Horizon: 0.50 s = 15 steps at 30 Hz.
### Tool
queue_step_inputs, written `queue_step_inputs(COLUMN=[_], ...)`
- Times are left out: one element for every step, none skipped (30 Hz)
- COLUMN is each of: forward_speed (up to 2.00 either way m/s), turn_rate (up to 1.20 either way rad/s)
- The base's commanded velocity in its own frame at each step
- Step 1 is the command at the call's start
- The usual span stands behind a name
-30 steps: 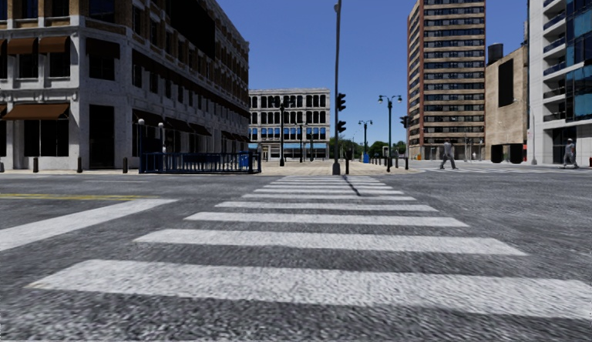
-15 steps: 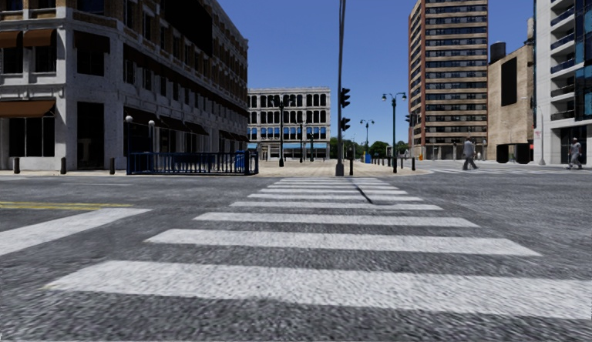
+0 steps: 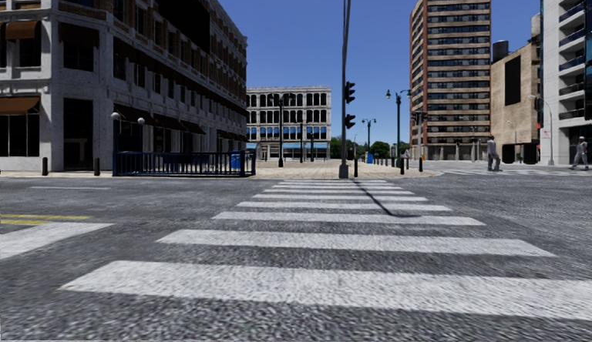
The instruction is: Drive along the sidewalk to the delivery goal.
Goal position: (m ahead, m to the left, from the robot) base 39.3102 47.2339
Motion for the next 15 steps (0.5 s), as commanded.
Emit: queue_step_inputs(forward_speed=[1.99, 1.99, 1.99, 1.99, 1.99, 1.99, 1.99, 1.99, 1.99, 1.99, 1.99, 1.99, 1.99, 1.99, 1.99], turn_rate=[0.0, 0.0, 0.0, 0.0, 0.0, 0.0, 0.0, 0.0, 0.0, -0.02, -0.22, -0.22, -0.5, -0.63, -0.67])
